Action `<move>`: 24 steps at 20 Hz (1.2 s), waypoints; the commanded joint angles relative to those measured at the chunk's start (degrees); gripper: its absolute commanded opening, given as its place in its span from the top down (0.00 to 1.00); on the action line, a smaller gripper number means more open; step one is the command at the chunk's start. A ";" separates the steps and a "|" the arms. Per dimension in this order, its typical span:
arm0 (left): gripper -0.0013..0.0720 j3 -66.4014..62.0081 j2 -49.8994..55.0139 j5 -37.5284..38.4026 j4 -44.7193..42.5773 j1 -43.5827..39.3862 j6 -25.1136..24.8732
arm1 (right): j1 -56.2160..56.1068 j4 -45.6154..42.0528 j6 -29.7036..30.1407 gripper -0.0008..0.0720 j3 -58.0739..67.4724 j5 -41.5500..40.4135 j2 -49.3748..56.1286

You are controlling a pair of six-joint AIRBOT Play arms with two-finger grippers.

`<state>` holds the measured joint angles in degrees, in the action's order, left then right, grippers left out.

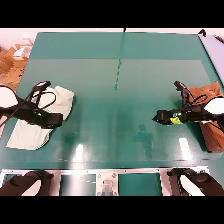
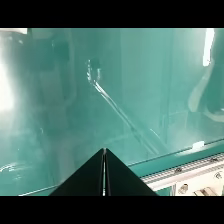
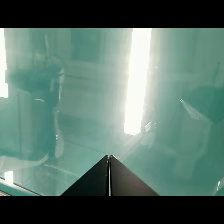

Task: Fold the shirts.

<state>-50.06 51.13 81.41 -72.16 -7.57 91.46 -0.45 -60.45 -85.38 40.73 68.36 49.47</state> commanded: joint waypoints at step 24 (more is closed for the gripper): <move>0.39 0.17 30.88 -27.69 -34.34 0.17 8.94 | -0.04 0.02 -0.02 0.97 -0.02 -0.68 -0.04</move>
<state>-49.98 76.97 56.51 -105.84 -7.42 99.59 -0.45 -60.42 -85.38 40.73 67.90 49.47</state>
